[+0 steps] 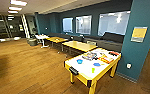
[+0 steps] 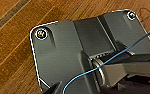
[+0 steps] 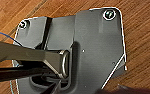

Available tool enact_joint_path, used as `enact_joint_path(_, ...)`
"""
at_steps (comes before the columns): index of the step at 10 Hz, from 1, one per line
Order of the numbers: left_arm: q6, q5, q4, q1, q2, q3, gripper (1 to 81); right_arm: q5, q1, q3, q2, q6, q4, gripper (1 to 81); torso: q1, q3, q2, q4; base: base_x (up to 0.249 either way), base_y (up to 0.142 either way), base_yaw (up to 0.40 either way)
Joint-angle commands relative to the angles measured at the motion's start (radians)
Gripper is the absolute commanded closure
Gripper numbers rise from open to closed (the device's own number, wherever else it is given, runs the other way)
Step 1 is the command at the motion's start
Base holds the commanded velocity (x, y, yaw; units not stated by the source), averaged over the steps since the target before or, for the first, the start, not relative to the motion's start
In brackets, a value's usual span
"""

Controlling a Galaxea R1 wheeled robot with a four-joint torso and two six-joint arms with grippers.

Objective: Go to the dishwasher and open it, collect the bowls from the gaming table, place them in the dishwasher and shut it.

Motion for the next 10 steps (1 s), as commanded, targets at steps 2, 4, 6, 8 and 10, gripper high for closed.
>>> enact_joint_path(2,0.005,0.049,-0.004,-0.05,-0.005,-0.001,1.0,-0.042,0.049,0.002,-0.005,-0.004,-0.003,1.0,0.0,0.0,0.0,0.0,0.177,0.061,0.0)
enact_joint_path(4,0.003,0.049,-0.004,-0.05,-0.005,-0.002,1.0,-0.042,0.049,0.002,-0.005,-0.004,-0.003,1.0,0.0,0.0,0.0,0.0,0.174,0.03,0.0)
enact_joint_path(6,0.005,0.049,0.0,-0.05,-0.004,-0.002,1.0,-0.042,0.049,0.002,-0.005,-0.004,-0.003,1.0,0.0,0.0,0.0,0.0,0.174,0.03,0.0)
enact_joint_path(8,0.003,0.049,-0.003,-0.05,-0.004,-0.002,1.0,-0.042,0.047,0.002,-0.007,-0.004,-0.003,1.0,0.0,0.0,0.0,0.0,0.174,0.03,0.0)
enact_joint_path(10,0.005,0.049,0.0,-0.05,-0.002,-0.001,1.0,-0.042,0.049,0.002,-0.005,-0.004,-0.003,1.0,0.0,0.0,0.0,0.0,0.174,0.06,0.0)
